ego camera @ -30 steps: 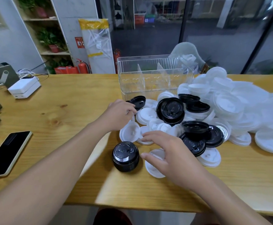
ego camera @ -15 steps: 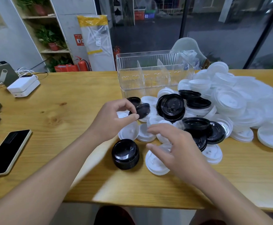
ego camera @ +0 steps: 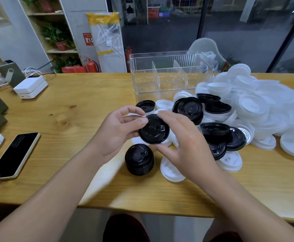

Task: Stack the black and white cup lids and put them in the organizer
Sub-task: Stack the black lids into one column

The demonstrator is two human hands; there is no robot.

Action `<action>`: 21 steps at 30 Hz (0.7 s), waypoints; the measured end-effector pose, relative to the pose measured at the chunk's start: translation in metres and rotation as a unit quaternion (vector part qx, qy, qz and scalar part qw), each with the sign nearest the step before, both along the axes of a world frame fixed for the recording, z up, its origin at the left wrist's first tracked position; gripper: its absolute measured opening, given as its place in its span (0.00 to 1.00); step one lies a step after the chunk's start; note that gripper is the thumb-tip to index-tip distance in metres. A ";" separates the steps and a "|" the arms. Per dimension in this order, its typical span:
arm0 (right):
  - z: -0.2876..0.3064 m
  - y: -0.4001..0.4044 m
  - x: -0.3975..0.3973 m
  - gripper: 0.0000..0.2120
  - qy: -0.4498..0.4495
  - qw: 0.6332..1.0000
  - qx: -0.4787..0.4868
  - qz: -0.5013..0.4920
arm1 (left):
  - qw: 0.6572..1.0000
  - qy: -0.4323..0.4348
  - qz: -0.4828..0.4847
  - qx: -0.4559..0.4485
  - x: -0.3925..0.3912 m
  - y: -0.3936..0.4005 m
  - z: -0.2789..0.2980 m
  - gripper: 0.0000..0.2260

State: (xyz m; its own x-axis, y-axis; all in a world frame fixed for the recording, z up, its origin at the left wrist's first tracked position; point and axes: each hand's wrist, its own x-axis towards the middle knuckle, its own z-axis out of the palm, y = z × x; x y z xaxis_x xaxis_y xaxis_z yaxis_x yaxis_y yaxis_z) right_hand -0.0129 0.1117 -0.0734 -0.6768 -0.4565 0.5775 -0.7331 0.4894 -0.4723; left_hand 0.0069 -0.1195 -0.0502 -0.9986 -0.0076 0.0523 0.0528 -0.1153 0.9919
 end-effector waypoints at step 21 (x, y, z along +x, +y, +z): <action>-0.016 -0.023 0.022 0.26 -0.135 0.983 0.119 0.044 | 0.945 0.007 -0.001 -0.328 0.065 -0.020 -0.053 0.53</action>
